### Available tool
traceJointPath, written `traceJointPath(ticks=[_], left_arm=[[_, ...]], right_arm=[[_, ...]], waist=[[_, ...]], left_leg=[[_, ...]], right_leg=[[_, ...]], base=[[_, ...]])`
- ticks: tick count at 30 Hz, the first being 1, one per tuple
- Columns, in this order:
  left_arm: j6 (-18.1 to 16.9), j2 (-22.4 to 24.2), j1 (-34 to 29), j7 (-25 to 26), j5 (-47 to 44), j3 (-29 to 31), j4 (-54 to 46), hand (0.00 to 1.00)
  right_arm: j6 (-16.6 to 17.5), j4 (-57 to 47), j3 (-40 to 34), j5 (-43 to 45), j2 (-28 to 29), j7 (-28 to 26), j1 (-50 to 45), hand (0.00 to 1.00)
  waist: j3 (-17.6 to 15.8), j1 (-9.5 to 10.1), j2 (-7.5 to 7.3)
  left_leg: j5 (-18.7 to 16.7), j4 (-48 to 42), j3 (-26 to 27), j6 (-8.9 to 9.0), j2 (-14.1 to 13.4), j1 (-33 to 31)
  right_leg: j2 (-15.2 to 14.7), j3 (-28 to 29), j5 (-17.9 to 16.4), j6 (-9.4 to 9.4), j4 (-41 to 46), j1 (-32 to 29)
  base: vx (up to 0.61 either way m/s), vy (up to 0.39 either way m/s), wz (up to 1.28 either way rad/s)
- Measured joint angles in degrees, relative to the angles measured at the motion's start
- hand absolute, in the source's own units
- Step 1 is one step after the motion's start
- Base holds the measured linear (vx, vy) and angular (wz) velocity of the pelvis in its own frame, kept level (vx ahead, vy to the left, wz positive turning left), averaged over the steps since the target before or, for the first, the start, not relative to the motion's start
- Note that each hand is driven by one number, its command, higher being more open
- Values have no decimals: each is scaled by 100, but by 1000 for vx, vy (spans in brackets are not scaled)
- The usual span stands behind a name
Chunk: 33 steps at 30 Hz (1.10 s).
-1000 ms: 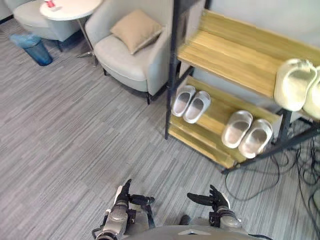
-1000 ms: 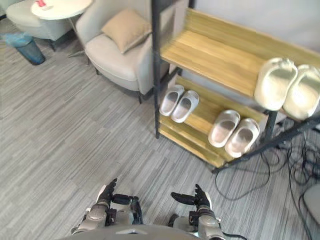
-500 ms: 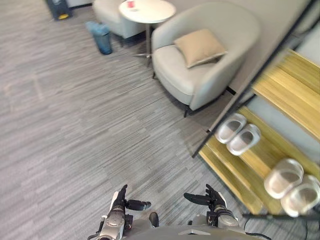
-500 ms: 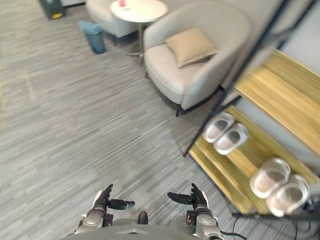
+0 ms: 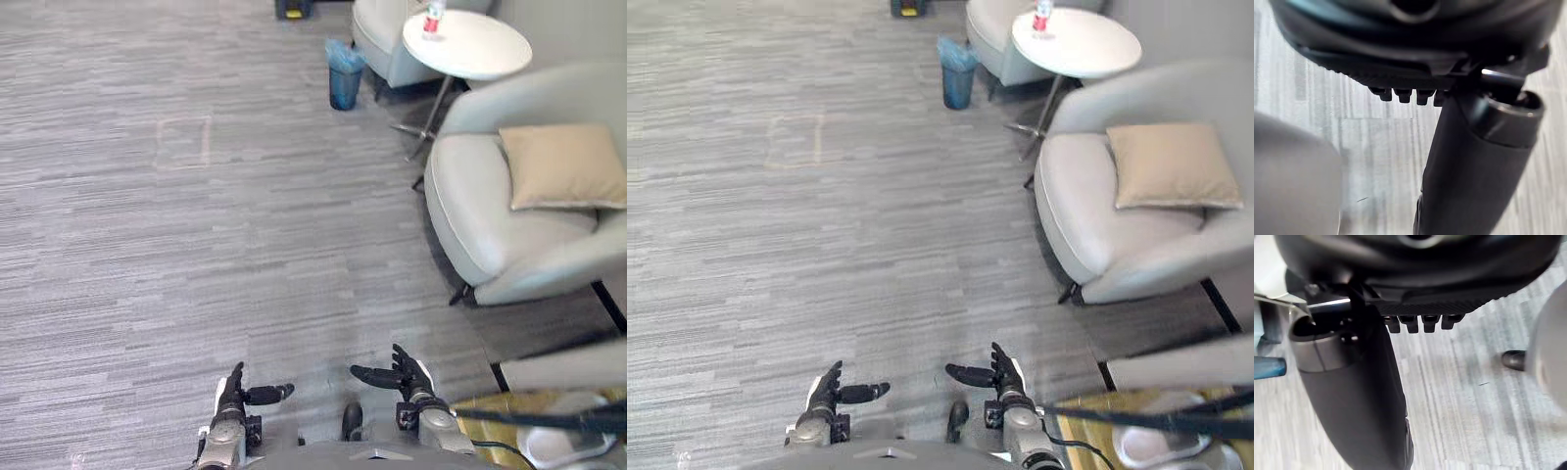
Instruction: Organize the slippers on the shoe rack
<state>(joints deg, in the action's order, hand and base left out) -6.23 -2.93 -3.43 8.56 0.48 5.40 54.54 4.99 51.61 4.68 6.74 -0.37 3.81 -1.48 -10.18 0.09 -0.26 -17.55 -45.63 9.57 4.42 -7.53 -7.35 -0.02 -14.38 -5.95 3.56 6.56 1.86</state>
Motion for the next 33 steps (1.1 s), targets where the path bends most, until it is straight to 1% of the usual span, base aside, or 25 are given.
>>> traceJointPath(ticks=[2,3,4,5,7,8,11,12,13,14,15,17,18,20,22,23,24,25,27,28,29,30,31,32,33], left_arm=[[-2,-21,56,-2,1,-10,-55,100],[0,-39,124,2,2,-64,-55,100],[-2,4,166,15,6,-296,-40,100],[-6,-5,179,10,8,-398,-20,100],[-6,-127,195,8,8,-440,-19,100],[9,-176,194,6,7,-445,31,100],[16,-235,92,7,8,-446,91,100],[15,-235,76,8,7,-445,91,100],[13,-213,31,-1,7,-450,91,100],[11,-220,3,-23,7,-466,94,100],[14,-260,11,-22,6,-548,137,100],[48,-333,47,-9,4,-625,240,100],[51,-321,43,-16,2,-628,330,100],[53,-278,41,-12,2,-625,380,100],[53,-229,48,-20,5,-625,391,100],[53,-221,46,-35,7,-627,408,100],[54,-217,59,-50,11,-636,454,100],[39,-118,63,-64,13,-612,456,100],[49,-10,79,-68,28,-556,430,100],[46,49,75,-74,37,-394,384,100],[47,123,59,-74,44,-231,278,100],[45,145,46,-74,54,-150,210,100],[20,230,-27,-65,67,79,-109,100],[20,232,-28,-64,66,82,-122,100],[16,230,-19,-39,68,100,-255,100]], right_arm=[[1,36,0,-1,22,6,99,100],[8,40,-5,-2,2,21,96,100],[7,51,-2,-8,-133,28,-7,100],[-4,141,-12,-12,-169,34,-41,100],[-74,318,62,-31,-68,48,-29,100],[-76,321,65,-48,-1,49,-22,100],[-130,357,60,-117,105,40,-29,100],[-129,361,60,-117,98,40,-26,100],[-132,401,60,-118,78,39,18,100],[-136,425,36,-119,67,29,59,100],[-142,428,-13,-118,77,27,78,100],[-138,360,38,-183,97,7,76,100],[-120,267,108,-220,63,3,73,100],[-65,128,120,-220,42,-5,85,100],[77,-67,126,-215,44,-36,84,100],[87,-108,122,-216,44,-68,82,100],[81,-88,113,-219,17,-70,68,100],[21,-67,89,-220,2,-64,111,100],[-6,-77,-19,-221,5,-26,118,100],[-51,-98,-4,-224,1,-10,71,100],[-75,-164,19,-225,5,-7,4,100],[-79,-206,38,-225,3,-1,-29,100],[-95,-308,144,-223,11,26,-94,100],[-96,-308,149,-223,15,27,-96,100],[-138,-306,173,-223,102,28,-123,100]], waist=[[-45,-2,-75],[-78,-26,-134],[-27,-56,-31],[15,-26,-38],[116,18,-296],[125,14,-346],[114,-15,-364],[127,-14,-340],[154,-14,-265],[144,-25,-255],[65,-73,-259],[58,-95,-302],[28,-112,-253],[-9,-174,-193],[-32,-296,-157],[-34,-369,-158],[-14,-399,-90],[19,-246,-3],[-21,-258,73],[-26,-315,95],[-38,-321,116],[-47,-318,127],[-82,-208,191],[-84,-199,193],[-70,-31,165]], left_leg=[[-107,601,362,-22,-115,-219],[-63,1266,589,-34,-120,-342],[887,2532,1022,-152,-194,-519],[1084,2540,1126,-385,-170,-566],[1121,2911,1153,-440,225,-469],[1107,2945,1103,-463,329,-463],[907,3047,1030,-714,629,-69],[867,3064,1014,-741,647,-17],[826,3243,927,-759,710,198],[808,3469,782,-785,789,461],[777,3683,590,-803,814,759],[740,3904,335,-810,818,1112],[684,4065,148,-793,754,1416],[563,4145,-56,-743,669,1637],[325,4148,-445,-606,550,1820],[222,4148,-604,-536,519,1881],[154,4154,-782,-461,473,1958],[160,4090,-832,-402,318,2019],[227,3561,-859,-277,302,1971],[287,2550,-858,-173,246,1678],[474,1322,-836,132,127,1233],[631,780,-827,268,55,1006],[636,-862,-546,317,-363,322],[633,-923,-524,315,-388,301],[496,-1371,-84,231,-671,-148]], right_leg=[[-199,-94,-29,-64,-42,167],[-388,-256,-102,-208,-43,298],[-472,-551,-255,-484,-39,489],[-524,-583,-388,-651,-23,566],[-825,-653,-394,-765,-26,515],[-900,-668,-329,-857,-30,546],[-1068,-715,-129,-1117,181,959],[-1097,-718,-129,-1117,342,941],[-1244,-679,-129,-1119,1287,672],[-1455,-535,14,-942,2510,236],[-1498,-177,-309,-788,3654,-238],[-1177,166,-815,-687,4327,-752],[-861,232,-1045,-440,4236,-1121],[-546,252,-1128,-407,3674,-1576],[-235,476,-735,-524,2178,-2093],[-215,540,-58,-510,1696,-2093],[-133,508,132,-262,1663,-1983],[-74,475,-133,-179,1883,-1988],[-161,332,-482,-68,2145,-1798],[-152,209,-583,-55,1882,-1367],[-104,110,-608,-47,1535,-937],[-61,96,-617,-40,1380,-748],[140,135,-671,9,908,-131],[149,143,-672,10,888,-108],[217,291,-674,14,511,390]], base=[[293,72,24],[283,154,71],[428,243,83],[405,239,74],[359,215,47],[340,203,43],[355,217,57],[344,266,61],[310,266,55],[354,226,78],[285,114,71],[282,-4,73],[404,-34,72],[308,-48,68],[448,-166,98],[576,-228,102],[424,-158,72],[575,-228,40],[629,-245,44],[659,-230,74],[435,-147,57],[478,-158,32],[433,-104,6],[518,-107,-28],[423,-20,-49]])
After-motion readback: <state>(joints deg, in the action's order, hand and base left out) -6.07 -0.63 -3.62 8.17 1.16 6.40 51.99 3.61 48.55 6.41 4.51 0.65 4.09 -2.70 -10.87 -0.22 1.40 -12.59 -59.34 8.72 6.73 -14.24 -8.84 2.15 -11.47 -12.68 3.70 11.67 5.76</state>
